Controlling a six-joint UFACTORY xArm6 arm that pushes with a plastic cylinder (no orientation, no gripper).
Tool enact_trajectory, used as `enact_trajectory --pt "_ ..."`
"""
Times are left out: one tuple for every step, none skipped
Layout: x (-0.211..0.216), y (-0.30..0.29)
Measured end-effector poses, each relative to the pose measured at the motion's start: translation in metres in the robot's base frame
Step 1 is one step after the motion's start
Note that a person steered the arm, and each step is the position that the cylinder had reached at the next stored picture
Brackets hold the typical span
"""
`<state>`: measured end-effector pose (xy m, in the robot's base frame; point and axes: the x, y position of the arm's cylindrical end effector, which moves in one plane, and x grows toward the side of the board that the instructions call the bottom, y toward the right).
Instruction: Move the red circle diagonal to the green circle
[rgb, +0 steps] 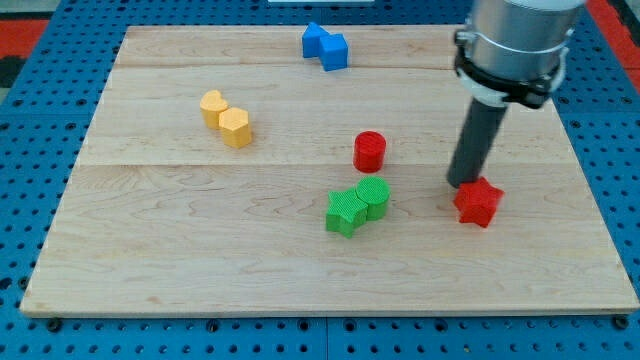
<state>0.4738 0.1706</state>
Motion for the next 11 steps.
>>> enact_trajectory --pt "0.004 0.009" --pt "-0.063 0.018" --pt "-0.082 -0.060" --pt "-0.082 -0.156" --pt "-0.071 -0.172" --pt "-0.068 -0.038" --pt "-0.048 0.003" --pt "-0.111 -0.007" --pt "-0.075 -0.066" --pt "-0.057 -0.112" --pt "-0.055 -0.074"
